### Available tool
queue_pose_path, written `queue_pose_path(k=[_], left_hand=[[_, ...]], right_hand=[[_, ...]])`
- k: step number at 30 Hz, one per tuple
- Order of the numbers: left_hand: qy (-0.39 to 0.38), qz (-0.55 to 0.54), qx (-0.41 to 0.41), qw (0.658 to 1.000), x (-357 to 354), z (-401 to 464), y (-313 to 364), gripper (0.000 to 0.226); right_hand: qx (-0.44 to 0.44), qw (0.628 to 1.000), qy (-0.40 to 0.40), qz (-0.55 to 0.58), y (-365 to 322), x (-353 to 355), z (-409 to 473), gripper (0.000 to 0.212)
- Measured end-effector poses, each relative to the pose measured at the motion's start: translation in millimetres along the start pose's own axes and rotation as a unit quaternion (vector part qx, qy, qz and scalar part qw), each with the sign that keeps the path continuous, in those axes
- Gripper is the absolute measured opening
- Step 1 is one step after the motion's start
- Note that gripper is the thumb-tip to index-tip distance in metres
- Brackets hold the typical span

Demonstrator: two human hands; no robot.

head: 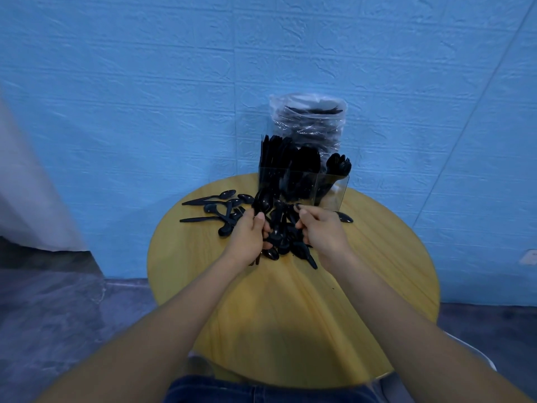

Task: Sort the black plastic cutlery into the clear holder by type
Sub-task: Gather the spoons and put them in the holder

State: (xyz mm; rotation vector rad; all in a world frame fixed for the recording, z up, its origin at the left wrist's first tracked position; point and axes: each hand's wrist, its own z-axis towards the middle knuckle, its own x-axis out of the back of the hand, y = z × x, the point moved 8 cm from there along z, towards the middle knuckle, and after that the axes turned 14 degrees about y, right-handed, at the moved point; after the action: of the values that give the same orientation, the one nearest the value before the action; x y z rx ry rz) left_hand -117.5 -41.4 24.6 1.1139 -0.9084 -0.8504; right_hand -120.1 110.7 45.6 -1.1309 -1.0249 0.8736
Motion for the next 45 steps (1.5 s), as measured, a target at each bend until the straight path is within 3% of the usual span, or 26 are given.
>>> queue_pose_path(k=[5,12,15,22,24,27,30,33,36,41,45], left_hand=[[0.005,-0.044,0.039,0.998,-4.9,1.5,-0.9,0.025],[0.030,-0.011,0.022,0.999,-14.5,6.0,5.8,0.032],[0.029,-0.019,0.035,0.999,-22.3,8.0,5.8,0.030],[-0.006,-0.053,0.074,0.996,-42.0,17.7,5.0,0.027],[-0.027,-0.062,0.071,0.995,-48.9,20.6,8.3,0.023],[-0.062,-0.084,0.069,0.992,-59.9,24.2,16.8,0.019],[-0.140,-0.099,0.061,0.983,-76.5,21.4,29.7,0.018],[-0.191,-0.114,0.055,0.973,-91.6,21.1,39.9,0.022],[-0.210,-0.106,0.033,0.971,-103.3,29.0,45.9,0.025],[-0.225,0.005,-0.079,0.971,-125.2,46.3,53.5,0.022],[-0.270,0.013,-0.092,0.958,-146.2,56.7,56.4,0.026]], right_hand=[[0.092,0.993,-0.064,-0.040,-1.2,-20.4,-14.5,0.032],[0.178,0.978,-0.035,-0.102,-8.2,-28.1,-15.8,0.027],[0.247,0.948,-0.020,-0.198,-16.1,-29.8,-9.9,0.030],[0.337,0.862,-0.070,-0.373,-20.2,-23.5,2.3,0.036],[0.308,0.901,-0.083,-0.295,-24.0,-16.4,17.8,0.026],[0.251,0.949,-0.034,-0.189,-36.0,0.1,47.6,0.024],[0.217,0.959,-0.030,-0.177,-41.6,5.5,68.9,0.048],[0.210,0.969,-0.067,-0.112,-47.1,7.6,80.3,0.034],[0.249,0.961,-0.016,-0.115,-52.2,20.0,96.4,0.017],[0.228,0.957,-0.010,-0.181,-43.1,28.9,126.7,0.022],[0.171,0.973,-0.074,-0.135,-38.9,36.6,141.5,0.024]])
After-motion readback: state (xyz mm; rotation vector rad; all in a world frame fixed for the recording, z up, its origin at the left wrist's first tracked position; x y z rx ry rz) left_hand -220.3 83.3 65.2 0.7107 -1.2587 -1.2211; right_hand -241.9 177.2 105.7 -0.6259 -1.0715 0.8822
